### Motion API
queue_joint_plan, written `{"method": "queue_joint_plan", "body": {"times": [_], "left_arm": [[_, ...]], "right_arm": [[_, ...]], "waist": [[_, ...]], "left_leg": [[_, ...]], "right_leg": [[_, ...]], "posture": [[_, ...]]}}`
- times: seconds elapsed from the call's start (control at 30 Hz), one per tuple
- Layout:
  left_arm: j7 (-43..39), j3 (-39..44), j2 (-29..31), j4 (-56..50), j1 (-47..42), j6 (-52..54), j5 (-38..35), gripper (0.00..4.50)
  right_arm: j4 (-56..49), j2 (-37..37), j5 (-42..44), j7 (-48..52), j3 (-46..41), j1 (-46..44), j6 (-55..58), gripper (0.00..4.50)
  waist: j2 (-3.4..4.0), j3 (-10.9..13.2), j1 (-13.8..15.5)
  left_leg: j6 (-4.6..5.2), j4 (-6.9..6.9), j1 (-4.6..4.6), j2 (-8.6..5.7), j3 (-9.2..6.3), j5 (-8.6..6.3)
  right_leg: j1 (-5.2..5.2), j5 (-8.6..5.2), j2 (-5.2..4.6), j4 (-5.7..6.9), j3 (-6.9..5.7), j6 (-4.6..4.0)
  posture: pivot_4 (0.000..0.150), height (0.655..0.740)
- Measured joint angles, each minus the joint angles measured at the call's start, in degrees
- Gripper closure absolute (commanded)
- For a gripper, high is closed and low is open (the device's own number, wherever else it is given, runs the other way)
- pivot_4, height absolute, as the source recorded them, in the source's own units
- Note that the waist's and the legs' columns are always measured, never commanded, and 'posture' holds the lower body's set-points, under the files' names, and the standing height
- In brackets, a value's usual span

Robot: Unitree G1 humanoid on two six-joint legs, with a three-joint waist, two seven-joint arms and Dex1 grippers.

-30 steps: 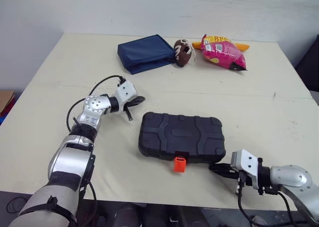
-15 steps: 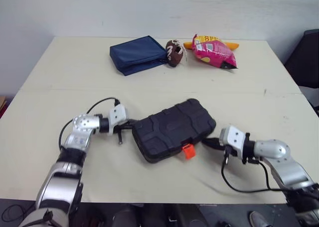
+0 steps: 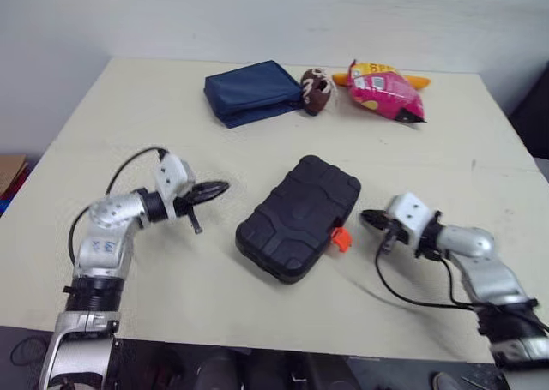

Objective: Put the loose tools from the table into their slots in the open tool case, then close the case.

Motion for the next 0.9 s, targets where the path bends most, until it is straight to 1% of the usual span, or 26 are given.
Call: {"method": "queue_joint_plan", "body": {"times": [0.07, 0.17, 0.27, 0.37, 0.47, 0.57, 0.7, 0.9], "left_arm": [[-1.3, -3.19, -1.56, -2.15, -2.33, 1.83, -0.34, 4.47], [-2.22, -9.78, -6.07, -2.6, -6.35, 3.82, 0.35, 4.47], [-1.97, -14.83, -9.56, 2.93, -11.49, 2.51, 4.01, 4.47], [-2.53, -18.21, -12.48, 9.56, -14.94, 0.01, 6.97, 4.47], [-3.82, -20.26, -14.73, 14.33, -16.51, -4.3, 8.73, 4.47], [-6.06, -21.81, -14.99, 16.62, -18.29, -8.13, 10.26, 4.47], [-7.07, -22.11, -15.58, 18.16, -19.11, -7.84, 10.73, 4.47], [-8.66, -22.02, -15.88, 18.29, -18.92, -8.08, 10.62, 4.47]], "right_arm": [[-4.15, 0.88, 2.94, -0.39, -2.59, 2.48, 0.8, 4.5], [-13.88, 1.39, 8.5, 0.48, -5.31, 6.48, 2.94, 4.5], [-24.14, 0.19, 14.37, 2.33, -5.74, 10.61, 9.05, 4.5], [-29.82, -1.06, 15.39, 2.46, -4.4, 11.15, 14.1, 4.5], [-32.57, -1.14, 15.24, 1.61, -3.22, 11.06, 16.5, 4.5], [-34.09, -1.05, 15.09, 0.02, -3.21, 11.1, 18.49, 4.5], [-33.97, -0.87, 11.77, -2.51, -1.64, 11.27, 19.23, 4.5], [-33.76, -0.67, 9.71, -2.46, 1.43, 13.14, 20.03, 4.5]], "waist": [[0.03, 0.0, 0.35], [0.06, 0.02, 0.66], [0.11, 0.0, 0.47], [0.13, 0.01, -0.11], [0.13, 0.02, -0.22], [0.14, 0.01, -0.15], [0.14, 0.01, 0.06], [0.15, 0.0, 0.25]], "left_leg": [[0.03, 0.04, -0.03, -0.03, 0.04, -0.02], [0.04, 0.06, -0.01, -0.03, 0.05, -0.02], [0.0, 0.01, 0.05, 0.01, 0.03, 0.01], [-0.02, -0.01, 0.05, 0.03, 0.02, 0.02], [-0.02, -0.04, 0.01, 0.02, 0.0, 0.02], [-0.02, -0.04, -0.01, 0.01, 0.0, 0.02], [0.0, -0.02, -0.01, 0.0, 0.0, 0.01], [0.0, -0.01, 0.0, 0.0, -0.01, 0.01]], "right_leg": [[0.01, 0.02, -0.01, -0.03, 0.05, 0.04], [0.02, 0.04, 0.03, -0.01, 0.08, 0.07], [0.02, 0.04, 0.12, 0.01, 0.12, 0.07], [0.02, 0.03, 0.14, 0.02, 0.12, 0.07], [-0.01, 0.03, 0.14, -0.02, 0.11, 0.07], [-0.01, 0.03, 0.12, -0.09, 0.12, 0.07], [0.0, 0.03, 0.1, -0.1, 0.12, 0.07], [0.01, 0.03, 0.11, -0.08, 0.11, 0.07]], "posture": [[0.15, 0.74], [0.15, 0.74], [0.15, 0.74], [0.15, 0.74], [0.15, 0.74], [0.15, 0.74], [0.15, 0.74], [0.15, 0.74]]}}
